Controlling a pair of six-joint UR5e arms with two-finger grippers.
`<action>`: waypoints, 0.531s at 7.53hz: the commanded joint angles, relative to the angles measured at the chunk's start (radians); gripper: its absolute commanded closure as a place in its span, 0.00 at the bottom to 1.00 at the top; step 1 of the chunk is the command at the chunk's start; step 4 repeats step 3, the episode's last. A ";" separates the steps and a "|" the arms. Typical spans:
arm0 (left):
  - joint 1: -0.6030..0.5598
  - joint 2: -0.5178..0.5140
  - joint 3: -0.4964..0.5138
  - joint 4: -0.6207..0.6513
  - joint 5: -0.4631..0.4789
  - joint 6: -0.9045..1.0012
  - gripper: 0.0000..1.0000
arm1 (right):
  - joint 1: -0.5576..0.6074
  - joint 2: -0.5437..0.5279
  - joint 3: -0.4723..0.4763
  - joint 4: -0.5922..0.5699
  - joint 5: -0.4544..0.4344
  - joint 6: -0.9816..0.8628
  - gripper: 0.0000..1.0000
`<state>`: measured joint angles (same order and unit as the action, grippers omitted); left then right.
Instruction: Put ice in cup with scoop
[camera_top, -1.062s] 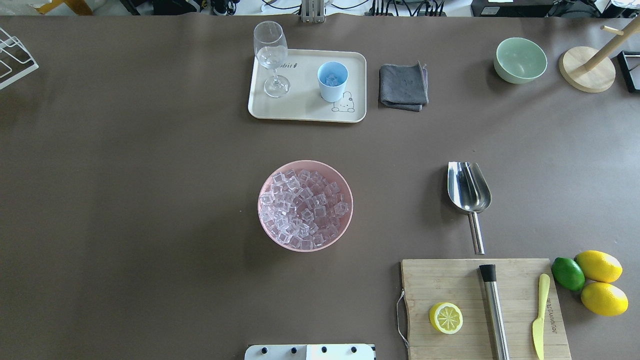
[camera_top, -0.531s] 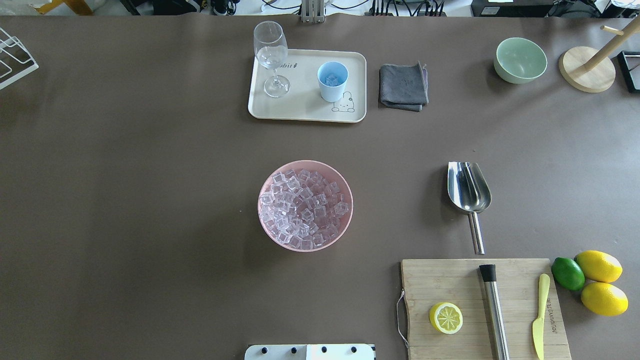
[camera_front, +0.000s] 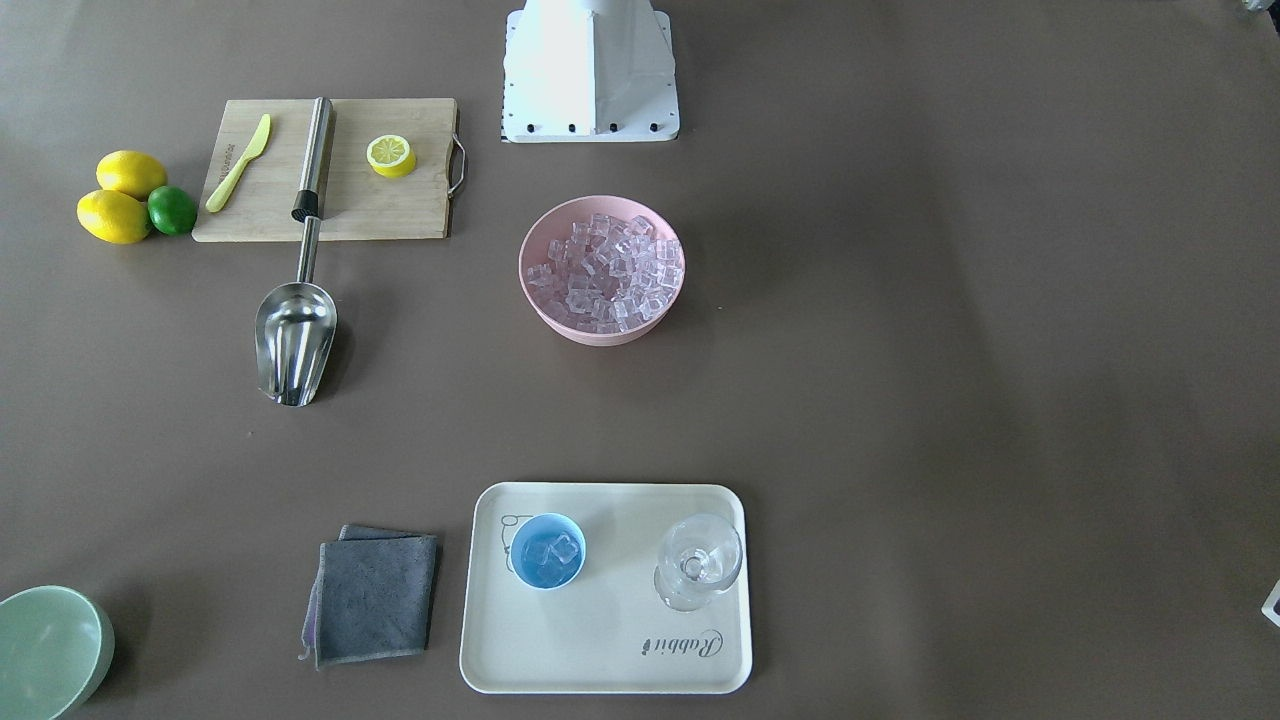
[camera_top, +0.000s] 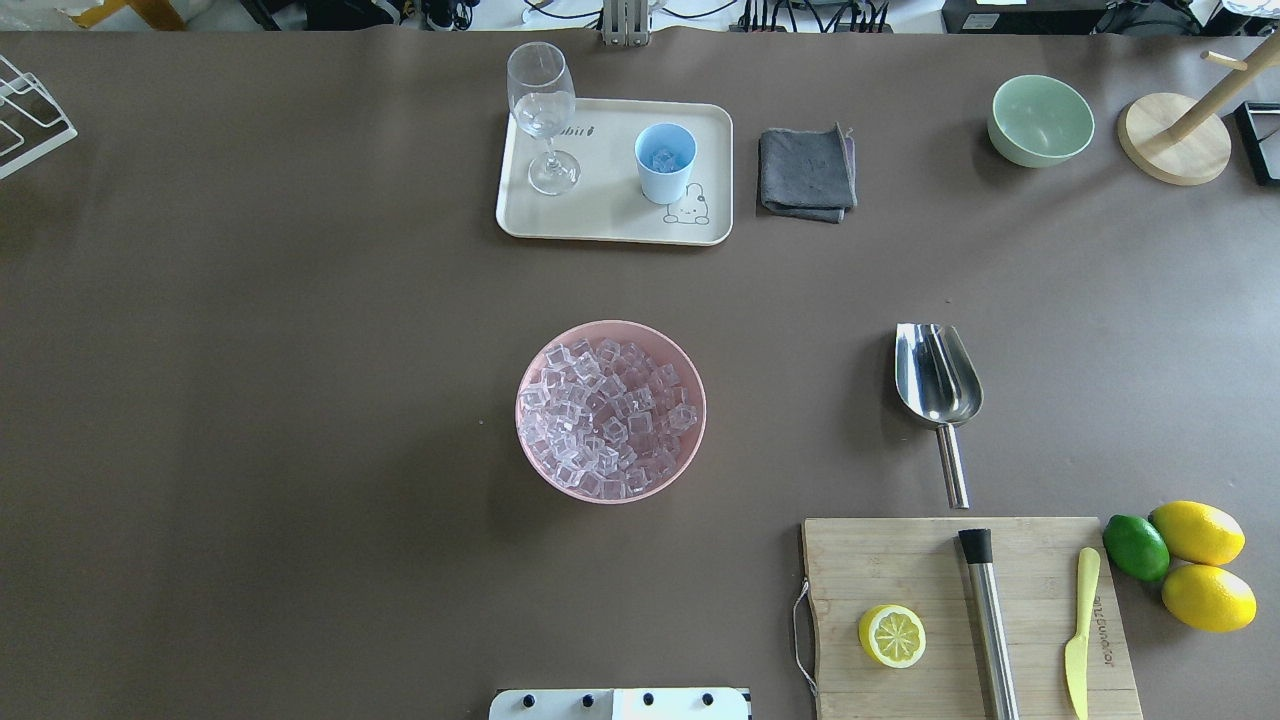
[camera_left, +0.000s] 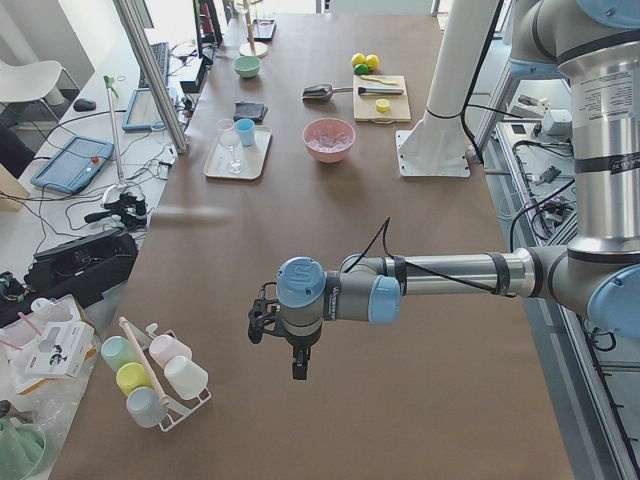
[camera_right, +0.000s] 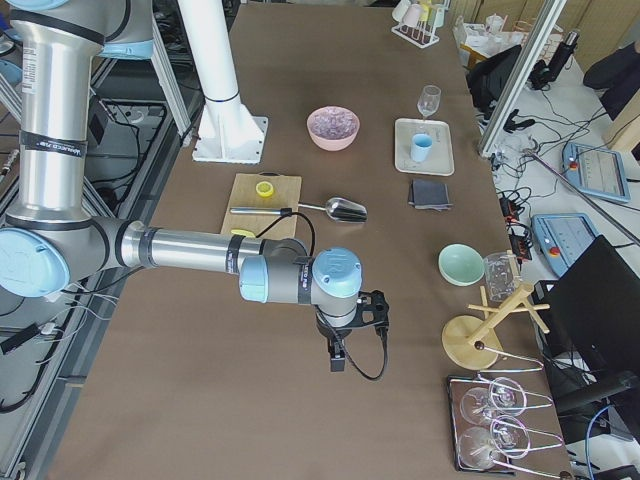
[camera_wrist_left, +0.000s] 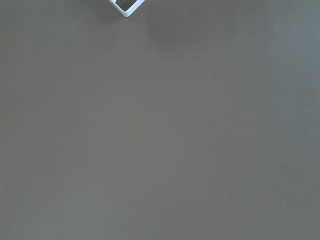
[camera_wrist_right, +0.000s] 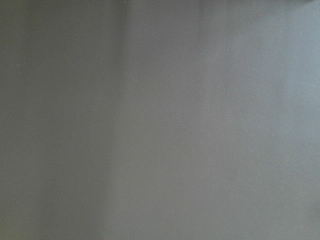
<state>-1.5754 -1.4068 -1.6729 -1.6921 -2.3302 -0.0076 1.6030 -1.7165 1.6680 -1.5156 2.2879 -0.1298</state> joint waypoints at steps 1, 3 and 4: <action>0.002 0.000 -0.001 0.000 0.000 0.000 0.02 | 0.000 0.002 -0.002 0.000 -0.001 0.002 0.00; 0.002 0.000 -0.002 0.000 0.000 0.000 0.01 | 0.000 0.003 -0.002 0.000 -0.004 0.003 0.00; 0.002 0.000 -0.002 0.000 0.000 0.000 0.01 | 0.000 0.003 -0.002 0.000 -0.004 0.003 0.00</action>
